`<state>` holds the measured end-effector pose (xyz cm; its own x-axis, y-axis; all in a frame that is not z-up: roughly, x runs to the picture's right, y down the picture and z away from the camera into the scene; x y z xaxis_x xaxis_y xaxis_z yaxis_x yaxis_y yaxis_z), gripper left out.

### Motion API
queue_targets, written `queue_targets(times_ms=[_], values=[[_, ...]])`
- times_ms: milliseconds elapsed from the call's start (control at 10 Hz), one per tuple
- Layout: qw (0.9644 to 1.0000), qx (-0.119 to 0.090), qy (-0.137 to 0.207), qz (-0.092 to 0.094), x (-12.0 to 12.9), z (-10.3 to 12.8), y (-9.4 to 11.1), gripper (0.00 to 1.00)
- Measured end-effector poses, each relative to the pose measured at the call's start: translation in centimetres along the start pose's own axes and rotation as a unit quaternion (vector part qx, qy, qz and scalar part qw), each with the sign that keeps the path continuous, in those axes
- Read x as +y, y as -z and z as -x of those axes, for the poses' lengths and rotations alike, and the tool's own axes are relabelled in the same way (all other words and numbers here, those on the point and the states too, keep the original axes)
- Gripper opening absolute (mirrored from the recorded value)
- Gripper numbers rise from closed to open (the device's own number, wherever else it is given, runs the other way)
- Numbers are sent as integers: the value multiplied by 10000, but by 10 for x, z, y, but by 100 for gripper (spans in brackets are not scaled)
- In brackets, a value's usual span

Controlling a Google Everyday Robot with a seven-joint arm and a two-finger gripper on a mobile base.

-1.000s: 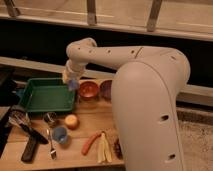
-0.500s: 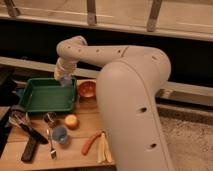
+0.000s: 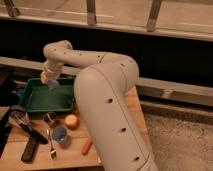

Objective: Wipe tray with sponge

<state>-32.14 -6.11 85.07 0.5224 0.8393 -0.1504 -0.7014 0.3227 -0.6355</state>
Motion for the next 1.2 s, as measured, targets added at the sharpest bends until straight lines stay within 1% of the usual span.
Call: queue_targets(times_ms=[100,500,700,800,1000,1200], values=[[9999,107,38,96,4,-5,-12,0],[9999,107,32,96,3,-5,-12,0],[9998,154,20,92,3,-6,-13,0],[9997,212,-18,101,3,-11,-18,0],[9993,280,-124,199,5,-24,-39,0],[9983,210,-303,444,2,-39,-60,0]])
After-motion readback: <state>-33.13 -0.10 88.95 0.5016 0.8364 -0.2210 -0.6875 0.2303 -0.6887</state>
